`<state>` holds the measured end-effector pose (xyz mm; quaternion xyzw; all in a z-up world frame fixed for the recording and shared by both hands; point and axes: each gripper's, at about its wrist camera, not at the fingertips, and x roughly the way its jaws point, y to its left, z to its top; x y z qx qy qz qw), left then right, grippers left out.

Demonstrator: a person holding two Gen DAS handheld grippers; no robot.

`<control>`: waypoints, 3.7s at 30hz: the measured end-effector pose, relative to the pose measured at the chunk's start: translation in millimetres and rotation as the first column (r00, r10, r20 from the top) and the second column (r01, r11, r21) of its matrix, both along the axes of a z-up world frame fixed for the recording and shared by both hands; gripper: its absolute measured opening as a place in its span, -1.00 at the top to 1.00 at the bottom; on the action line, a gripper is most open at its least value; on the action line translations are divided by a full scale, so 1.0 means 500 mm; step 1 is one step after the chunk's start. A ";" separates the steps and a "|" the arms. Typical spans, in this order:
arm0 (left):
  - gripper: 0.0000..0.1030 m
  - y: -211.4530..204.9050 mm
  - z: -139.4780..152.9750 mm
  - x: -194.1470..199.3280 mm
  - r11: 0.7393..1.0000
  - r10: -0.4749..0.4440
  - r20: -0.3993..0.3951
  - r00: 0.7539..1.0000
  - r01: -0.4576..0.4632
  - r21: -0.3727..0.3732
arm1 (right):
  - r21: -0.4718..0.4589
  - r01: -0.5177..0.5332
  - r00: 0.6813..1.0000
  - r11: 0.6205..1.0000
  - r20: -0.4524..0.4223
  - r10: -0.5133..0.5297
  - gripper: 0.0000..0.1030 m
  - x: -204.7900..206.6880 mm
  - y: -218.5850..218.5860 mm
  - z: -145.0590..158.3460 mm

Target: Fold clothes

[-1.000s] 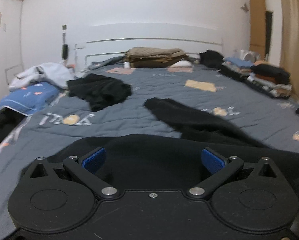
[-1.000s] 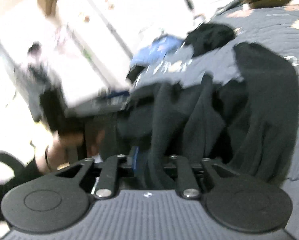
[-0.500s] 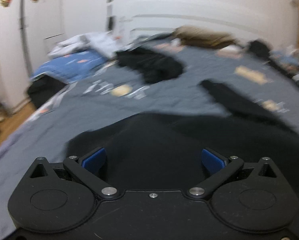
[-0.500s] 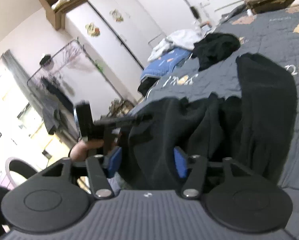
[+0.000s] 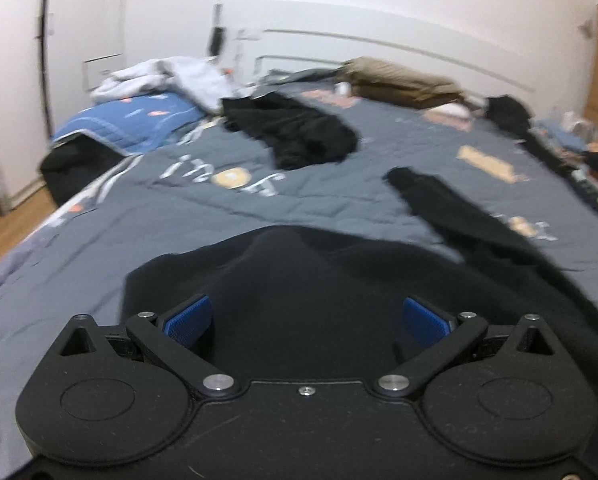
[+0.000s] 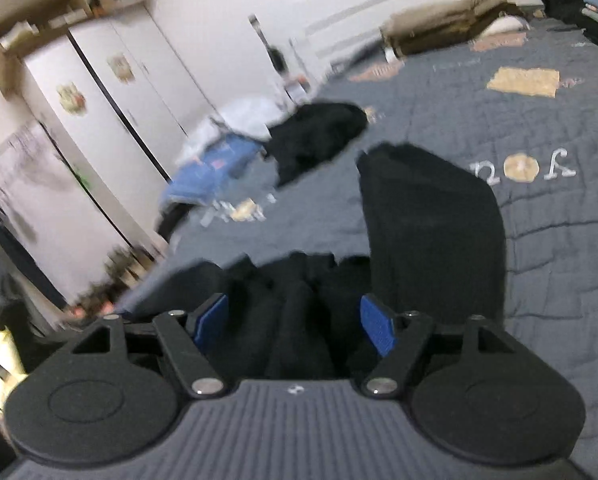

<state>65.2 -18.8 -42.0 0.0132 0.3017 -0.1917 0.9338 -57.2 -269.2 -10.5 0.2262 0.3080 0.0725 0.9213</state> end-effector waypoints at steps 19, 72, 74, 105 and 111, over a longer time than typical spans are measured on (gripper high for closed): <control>-0.96 0.041 0.005 0.013 0.994 0.058 -0.025 0.998 -0.060 -0.093 | 0.034 -0.187 0.980 0.982 -0.066 0.189 0.81 0.021 0.120 -0.089; 0.43 0.075 -0.045 0.001 0.996 -0.050 -0.069 0.996 0.044 -0.076 | 0.186 0.258 0.965 0.948 0.006 -0.263 -0.13 -0.194 -0.009 -0.108; 0.67 0.077 -0.044 -0.008 0.993 -0.078 -0.070 0.995 0.071 -0.095 | 0.193 0.253 0.967 0.948 -0.021 -0.254 -0.13 -0.191 -0.010 -0.114; -0.41 0.314 0.189 -0.366 0.969 -0.226 0.006 0.974 0.225 -0.101 | 0.215 0.266 0.963 0.940 -0.011 -0.270 -0.13 -0.183 -0.018 -0.097; -0.49 0.186 0.198 -0.245 0.973 -0.226 0.146 0.963 0.217 0.073 | 0.204 0.245 0.968 0.948 0.006 -0.252 -0.13 -0.177 -0.004 -0.092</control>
